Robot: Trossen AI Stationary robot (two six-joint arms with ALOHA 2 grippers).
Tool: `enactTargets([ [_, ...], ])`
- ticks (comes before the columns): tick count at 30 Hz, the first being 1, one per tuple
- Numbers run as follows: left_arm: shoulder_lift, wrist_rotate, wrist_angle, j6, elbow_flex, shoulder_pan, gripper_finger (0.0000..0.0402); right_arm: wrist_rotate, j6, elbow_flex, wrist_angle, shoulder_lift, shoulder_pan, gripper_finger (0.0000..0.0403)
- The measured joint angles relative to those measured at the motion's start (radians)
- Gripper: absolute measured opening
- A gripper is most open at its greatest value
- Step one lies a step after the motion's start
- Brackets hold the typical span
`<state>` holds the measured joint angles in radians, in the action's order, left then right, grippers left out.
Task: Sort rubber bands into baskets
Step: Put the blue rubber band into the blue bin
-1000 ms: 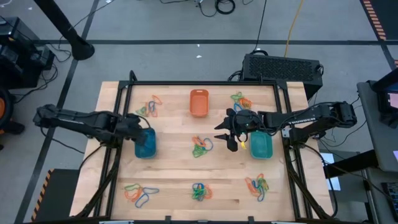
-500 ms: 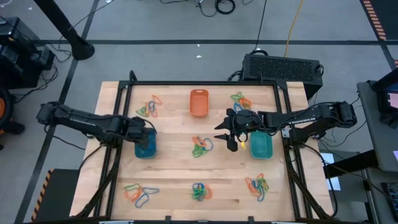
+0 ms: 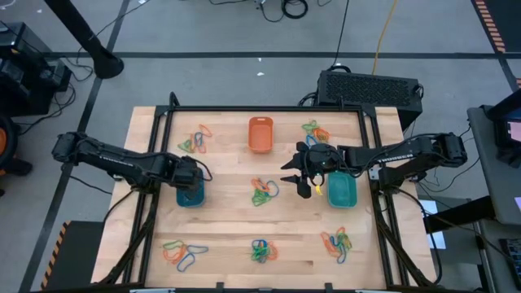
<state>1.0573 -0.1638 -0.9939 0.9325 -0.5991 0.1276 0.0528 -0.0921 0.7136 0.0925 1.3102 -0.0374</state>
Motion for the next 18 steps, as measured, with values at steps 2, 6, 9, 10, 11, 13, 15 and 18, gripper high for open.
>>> enactTargets([
  [2, -0.001, 0.009, -0.005, 0.001, 0.0, -0.003, 0.0077, 0.0, 0.0, 0.0, 0.0, 0.0, 0.0, 0.0181],
  [6, -0.009, 0.07, -0.054, -0.004, -0.011, -0.012, 0.0077, -0.001, 0.0, 0.0, 0.0, 0.0, 0.0, 0.0181],
  [9, -0.011, 0.085, -0.134, -0.003, -0.053, -0.017, 0.0078, -0.029, 0.0, 0.0, 0.0, 0.0, 0.0, 0.0181],
  [10, -0.011, 0.084, -0.169, -0.004, -0.074, -0.017, 0.0078, -0.045, 0.0, 0.0, 0.0, 0.0, 0.0, 0.0181],
  [11, -0.011, 0.08, -0.201, -0.005, -0.093, -0.017, 0.0078, -0.06, 0.0, 0.0, 0.0, 0.0, 0.0, 0.0181],
  [13, -0.011, 0.055, -0.257, -0.004, -0.137, -0.016, 0.0078, -0.083, 0.0, 0.0, 0.0, 0.0, 0.0, 0.0181],
  [15, -0.011, 0.016, -0.304, -0.004, -0.18, -0.017, 0.0078, -0.085, -0.001, 0.0, 0.0, 0.0, -0.001, 0.0181],
  [18, -0.012, -0.057, -0.322, -0.007, -0.235, -0.016, 0.0078, -0.087, -0.004, 0.0, 0.001, 0.0, -0.001, 0.0181],
])
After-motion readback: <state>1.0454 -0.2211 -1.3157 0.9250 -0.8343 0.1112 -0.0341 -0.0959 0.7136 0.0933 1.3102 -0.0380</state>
